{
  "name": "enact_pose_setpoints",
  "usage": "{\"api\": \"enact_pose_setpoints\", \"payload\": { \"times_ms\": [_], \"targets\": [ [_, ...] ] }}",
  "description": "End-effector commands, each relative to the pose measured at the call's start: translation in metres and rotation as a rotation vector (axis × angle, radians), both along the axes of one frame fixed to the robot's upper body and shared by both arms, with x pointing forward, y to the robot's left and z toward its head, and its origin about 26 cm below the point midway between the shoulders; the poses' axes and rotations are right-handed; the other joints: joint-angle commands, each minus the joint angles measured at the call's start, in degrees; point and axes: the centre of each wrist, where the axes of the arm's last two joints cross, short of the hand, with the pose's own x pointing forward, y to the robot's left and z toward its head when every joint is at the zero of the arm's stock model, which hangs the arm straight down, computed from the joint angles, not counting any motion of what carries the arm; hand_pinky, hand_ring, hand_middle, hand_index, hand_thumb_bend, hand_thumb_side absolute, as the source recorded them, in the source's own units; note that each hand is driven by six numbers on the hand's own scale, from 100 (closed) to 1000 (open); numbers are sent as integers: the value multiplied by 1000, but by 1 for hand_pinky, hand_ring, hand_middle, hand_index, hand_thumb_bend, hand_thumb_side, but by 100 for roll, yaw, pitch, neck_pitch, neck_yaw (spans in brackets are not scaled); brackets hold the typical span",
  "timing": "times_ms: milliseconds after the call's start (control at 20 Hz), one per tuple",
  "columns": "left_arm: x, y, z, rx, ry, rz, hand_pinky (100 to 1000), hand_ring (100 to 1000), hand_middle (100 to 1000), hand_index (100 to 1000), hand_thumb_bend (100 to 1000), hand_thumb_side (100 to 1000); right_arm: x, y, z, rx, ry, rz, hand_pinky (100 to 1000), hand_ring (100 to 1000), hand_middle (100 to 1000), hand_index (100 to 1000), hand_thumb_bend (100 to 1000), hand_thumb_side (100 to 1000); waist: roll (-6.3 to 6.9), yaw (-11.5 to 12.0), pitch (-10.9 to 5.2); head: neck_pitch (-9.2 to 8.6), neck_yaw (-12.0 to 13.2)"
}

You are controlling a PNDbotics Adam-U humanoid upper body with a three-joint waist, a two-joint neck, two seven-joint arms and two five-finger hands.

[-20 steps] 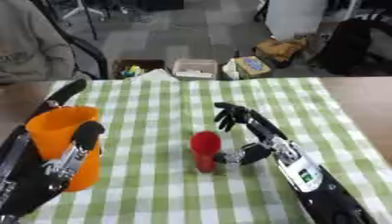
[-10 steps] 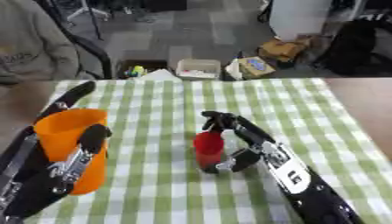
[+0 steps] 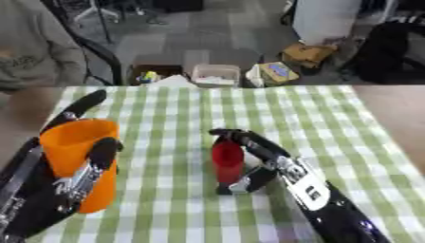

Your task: Pour the contents of one cup into another cup.

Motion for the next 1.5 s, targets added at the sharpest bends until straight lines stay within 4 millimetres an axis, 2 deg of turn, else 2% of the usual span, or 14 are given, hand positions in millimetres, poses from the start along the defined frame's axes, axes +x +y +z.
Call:
{"api": "enact_pose_setpoints", "payload": {
  "times_ms": [50, 500, 650, 800, 850, 900, 950, 1000, 1150, 1200, 1300, 1500],
  "targets": [
    [-3, 0, 7, -1, -24, -14, 244, 249, 331, 964, 100, 474, 3, 3, 6, 12, -1, 6, 539, 590, 635, 965, 668, 384, 14, 10, -112, 13, -2],
    [-3, 0, 5, -1, -18, -11, 243, 249, 331, 965, 100, 471, 3, 1, -8, 68, 83, -40, 504, 541, 578, 953, 657, 376, 41, 2, -102, 16, 6],
    [-3, 0, 5, -2, -16, -11, 243, 249, 330, 965, 100, 471, 3, 1, -10, 91, 106, -55, 474, 491, 513, 925, 645, 366, 51, 1, -104, 15, -2],
    [-3, 0, 5, -3, -16, -11, 243, 249, 330, 965, 100, 470, 3, 2, -11, 108, 119, -64, 444, 431, 426, 880, 596, 357, 57, 0, -105, 16, -6],
    [-3, 0, 5, -3, -15, -11, 243, 249, 330, 965, 100, 470, 3, 2, -11, 111, 122, -65, 433, 405, 374, 843, 560, 347, 58, 1, -105, 17, -8],
    [-3, 0, 5, -3, -15, -10, 243, 249, 330, 965, 100, 470, 3, 3, -11, 114, 124, -66, 431, 400, 362, 829, 541, 342, 59, 2, -105, 16, -9],
    [-3, 0, 5, -3, -15, -10, 243, 249, 330, 965, 100, 470, 3, 3, -11, 115, 126, -67, 421, 391, 324, 777, 467, 324, 59, 3, -106, 16, -10],
    [-3, 0, 5, -3, -15, -10, 243, 249, 330, 965, 100, 470, 3, 3, -12, 118, 127, -69, 417, 387, 307, 755, 430, 316, 59, 5, -107, 16, -10],
    [-3, 0, 5, -3, -15, -10, 243, 252, 330, 965, 100, 471, 2, 5, -12, 126, 130, -70, 381, 341, 226, 631, 181, 216, 56, 8, -108, 13, -8],
    [-3, 0, 5, -3, -15, -10, 243, 253, 330, 965, 100, 471, 2, 5, -13, 130, 132, -72, 375, 328, 212, 611, 127, 188, 55, 8, -108, 12, -8],
    [-3, 0, 5, -4, -15, -11, 243, 257, 330, 965, 100, 471, 2, 6, -13, 137, 135, -75, 349, 294, 176, 564, 100, 101, 52, 8, -108, 12, -8],
    [-3, 0, 5, -5, -15, -12, 243, 260, 330, 965, 100, 471, 2, 6, -14, 145, 145, -80, 300, 249, 133, 517, 100, 100, 50, 8, -108, 15, -8]
  ]
}}
